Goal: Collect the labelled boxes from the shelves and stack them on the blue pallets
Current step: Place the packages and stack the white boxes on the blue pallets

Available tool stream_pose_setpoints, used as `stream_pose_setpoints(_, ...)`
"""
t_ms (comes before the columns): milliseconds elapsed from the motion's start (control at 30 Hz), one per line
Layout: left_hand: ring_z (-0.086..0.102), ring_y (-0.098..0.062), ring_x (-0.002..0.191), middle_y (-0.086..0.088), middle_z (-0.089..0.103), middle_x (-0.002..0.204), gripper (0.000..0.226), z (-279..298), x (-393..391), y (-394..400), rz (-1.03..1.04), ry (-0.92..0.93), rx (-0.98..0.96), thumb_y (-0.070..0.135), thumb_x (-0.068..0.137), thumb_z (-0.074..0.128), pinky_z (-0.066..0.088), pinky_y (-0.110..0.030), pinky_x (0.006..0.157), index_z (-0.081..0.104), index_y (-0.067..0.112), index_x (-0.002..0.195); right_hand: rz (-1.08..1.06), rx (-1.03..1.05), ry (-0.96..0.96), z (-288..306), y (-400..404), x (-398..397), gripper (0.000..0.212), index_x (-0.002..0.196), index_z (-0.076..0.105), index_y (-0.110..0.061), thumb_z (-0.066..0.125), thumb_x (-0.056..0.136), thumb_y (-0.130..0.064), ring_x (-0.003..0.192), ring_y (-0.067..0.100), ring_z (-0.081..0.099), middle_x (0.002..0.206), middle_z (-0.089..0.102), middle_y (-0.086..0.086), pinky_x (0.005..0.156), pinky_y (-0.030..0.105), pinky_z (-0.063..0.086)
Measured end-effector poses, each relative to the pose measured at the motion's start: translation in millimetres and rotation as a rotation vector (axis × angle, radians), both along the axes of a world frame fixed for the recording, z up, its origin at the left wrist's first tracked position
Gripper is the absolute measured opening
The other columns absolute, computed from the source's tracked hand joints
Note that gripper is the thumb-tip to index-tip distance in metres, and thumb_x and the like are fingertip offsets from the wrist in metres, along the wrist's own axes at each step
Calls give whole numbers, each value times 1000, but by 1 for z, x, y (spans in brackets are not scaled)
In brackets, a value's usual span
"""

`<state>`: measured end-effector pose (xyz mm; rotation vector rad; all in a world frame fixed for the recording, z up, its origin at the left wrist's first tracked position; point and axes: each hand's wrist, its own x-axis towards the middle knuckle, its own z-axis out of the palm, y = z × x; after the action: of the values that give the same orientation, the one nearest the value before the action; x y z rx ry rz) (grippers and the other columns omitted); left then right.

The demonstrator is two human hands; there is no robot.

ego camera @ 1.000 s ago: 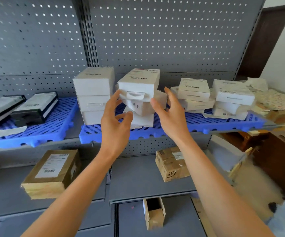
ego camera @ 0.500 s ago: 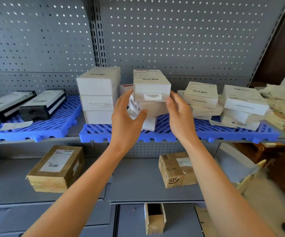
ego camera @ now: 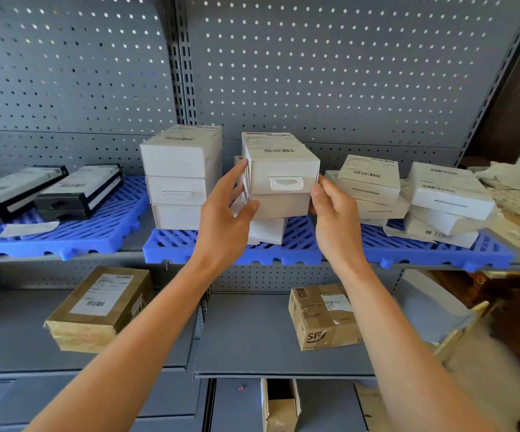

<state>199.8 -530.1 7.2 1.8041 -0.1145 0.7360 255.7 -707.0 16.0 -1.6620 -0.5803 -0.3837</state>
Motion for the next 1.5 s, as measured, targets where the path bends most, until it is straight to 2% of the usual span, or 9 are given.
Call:
stream_pose_setpoints(133,43,-14,143,14,43,155,67,-1,6,8,-40,5,-8,1,99,55,43,-47,113,38,37,152,11,-17,11,0,0,2,36,138,59,-20,38,109,-22,101,-3,61,111,70,-15,76,9,45)
stream_pose_setpoints(200,45,-16,141,13,45,154,67,-1,7,10,-48,8,-19,0,99,55,44,-47,112,38,37,152,13,-29,9,1,1,4,36,138,58,-20,38,109,-23,105,-7,59,118,68,-17,79,5,43)
stream_pose_setpoints(467,54,-16,134,8,54,148,64,1,6,9,-68,-18,-70,-5,99,54,50,-38,107,40,25,153,-20,-8,-22,-6,10,8,38,142,55,-20,42,108,-27,114,3,60,128,67,-7,82,5,43)
stream_pose_setpoints(733,58,-14,130,4,59,143,62,1,4,6,-57,-43,-122,-5,98,56,52,-24,101,42,29,149,-11,-31,-36,-15,14,13,43,145,51,-24,46,105,-39,124,1,55,136,61,-13,96,18,49)
stream_pose_setpoints(867,57,-13,131,1,58,144,61,0,5,5,-62,-44,-123,-5,99,54,51,-24,101,41,23,152,16,-29,-44,-21,16,14,46,146,49,-23,58,101,-23,120,6,59,135,62,-9,94,25,55)
stream_pose_setpoints(1000,56,-13,132,1,57,145,62,1,6,8,-57,-36,-88,-5,99,54,51,-28,104,40,23,152,-13,-3,-49,-21,17,15,45,145,51,-21,58,100,-17,119,6,60,132,65,-8,94,23,54)
stream_pose_setpoints(1167,53,-9,134,8,59,143,58,2,5,8,-34,-58,-56,8,98,60,50,-41,106,45,27,151,38,37,-32,-12,19,5,43,142,54,-24,61,100,-25,119,3,60,129,66,-13,89,17,52)
stream_pose_setpoints(1333,61,-6,124,11,66,133,43,13,3,0,26,-117,-94,22,101,61,53,-38,102,55,22,144,4,30,-39,-5,17,6,38,140,57,-22,51,104,-30,119,-1,59,129,66,-15,88,9,46)
stream_pose_setpoints(1500,64,-7,120,10,68,130,41,14,8,0,93,-129,-87,16,101,60,56,-36,98,58,19,142,-20,15,-18,-1,17,8,34,136,61,-23,52,104,-29,93,-3,62,117,71,-13,74,8,44)
